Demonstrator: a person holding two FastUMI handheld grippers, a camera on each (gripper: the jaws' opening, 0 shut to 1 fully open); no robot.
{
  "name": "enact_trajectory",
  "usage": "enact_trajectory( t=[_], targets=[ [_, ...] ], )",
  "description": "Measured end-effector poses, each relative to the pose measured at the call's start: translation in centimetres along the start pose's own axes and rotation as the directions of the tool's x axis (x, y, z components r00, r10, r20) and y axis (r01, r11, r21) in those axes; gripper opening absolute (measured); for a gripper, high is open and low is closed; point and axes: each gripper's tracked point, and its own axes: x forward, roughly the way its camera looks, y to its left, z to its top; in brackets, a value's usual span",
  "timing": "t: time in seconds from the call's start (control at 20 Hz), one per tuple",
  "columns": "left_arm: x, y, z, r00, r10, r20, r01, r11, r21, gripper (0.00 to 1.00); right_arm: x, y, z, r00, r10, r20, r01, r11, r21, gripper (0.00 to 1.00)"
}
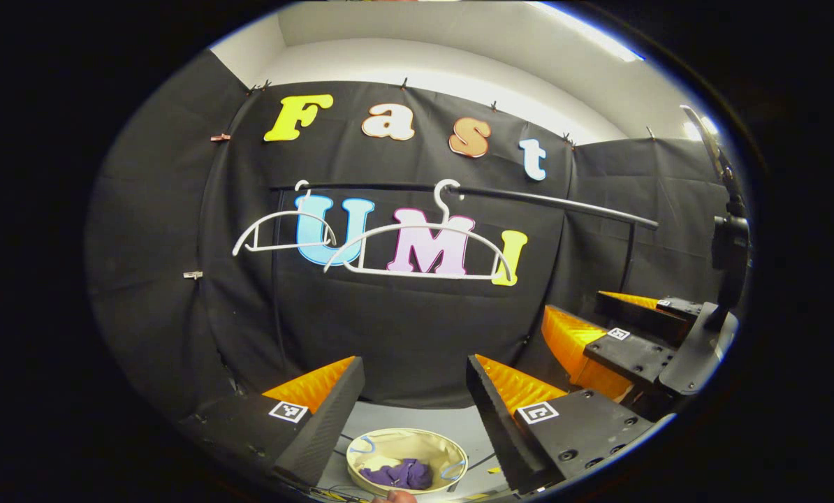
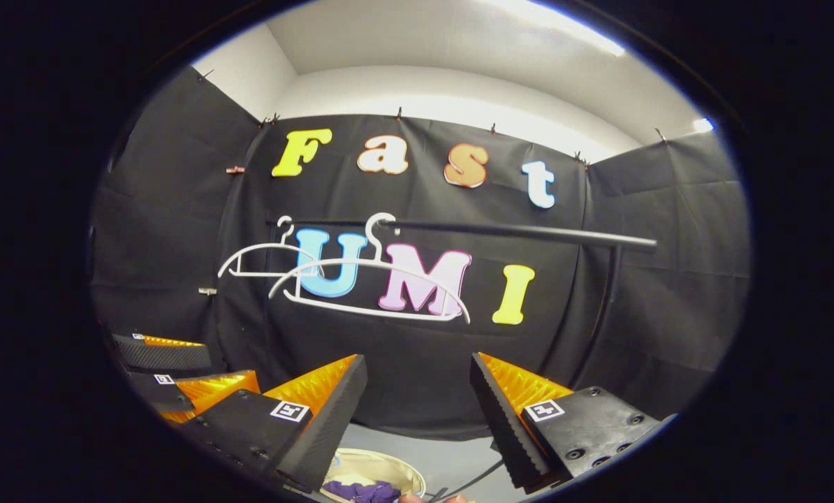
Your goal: Grasp the clothes on the hanger with both hands and then place them into the laundry hamper below.
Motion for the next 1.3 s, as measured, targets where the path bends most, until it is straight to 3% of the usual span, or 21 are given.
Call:
enact_trajectory(
  t=[0.1, 0.25, 0.3, 0.35, 0.4, 0.5, 0.65, 0.75, 0.8, 1.3],
  targets=[
    [-1.9, 0.1, 1.1, 0.999, -0.005, 0.035, 0.004, 1.0, 0.02, 0.89, -1.4, -0.2, 2.3, 0.998, -0.021, 0.062, 0.021, 1.0, 0.004, 0.96],
    [-4.1, 0.0, 2.3, 0.997, -0.021, 0.068, 0.019, 0.999, 0.033, 0.89, -3.3, 0.2, 4.2, 0.994, -0.031, 0.106, 0.029, 0.999, 0.028, 0.96],
    [-4.9, 0.2, 2.7, 0.996, -0.02, 0.082, 0.016, 0.999, 0.049, 0.93, -3.9, 0.4, 4.6, 0.994, -0.029, 0.108, 0.025, 0.999, 0.04, 0.95],
    [-5.5, 0.3, 3.0, 0.996, -0.017, 0.092, 0.012, 0.998, 0.061, 0.88, -4.4, 0.6, 4.9, 0.994, -0.025, 0.108, 0.02, 0.999, 0.048, 0.96],
    [-6.1, 0.3, 2.9, 0.995, -0.018, 0.099, 0.012, 0.998, 0.063, 0.98, -4.8, 0.8, 5.1, 0.994, -0.02, 0.111, 0.014, 0.999, 0.049, 0.96],
    [-6.9, 0.2, 3.0, 0.994, -0.02, 0.11, 0.014, 0.998, 0.059, 0.89, -5.7, 0.9, 5.6, 0.992, -0.015, 0.123, 0.009, 0.999, 0.044, 0.95],
    [-8.0, 0.1, 2.6, 0.994, -0.033, 0.104, 0.028, 0.999, 0.045, 0.93, -6.3, 1.0, 5.4, 0.993, -0.012, 0.119, 0.007, 0.999, 0.039, 0.95],
    [-8.3, 0.1, 2.6, 0.995, -0.027, 0.101, 0.023, 0.999, 0.046, 0.89, -6.7, 0.6, 5.2, 0.994, -0.023, 0.11, 0.019, 0.999, 0.041, 0.95],
    [-8.4, 0.0, 2.6, 0.994, -0.029, 0.102, 0.024, 0.999, 0.046, 0.93, -6.9, 0.4, 5.1, 0.993, -0.028, 0.113, 0.024, 0.999, 0.044, 0.95],
    [-9.6, -0.4, 2.6, 0.994, -0.032, 0.109, 0.027, 0.999, 0.041, 0.93, -7.9, -0.3, 4.0, 0.996, -0.032, 0.08, 0.027, 0.998, 0.053, 0.95]
  ],
)
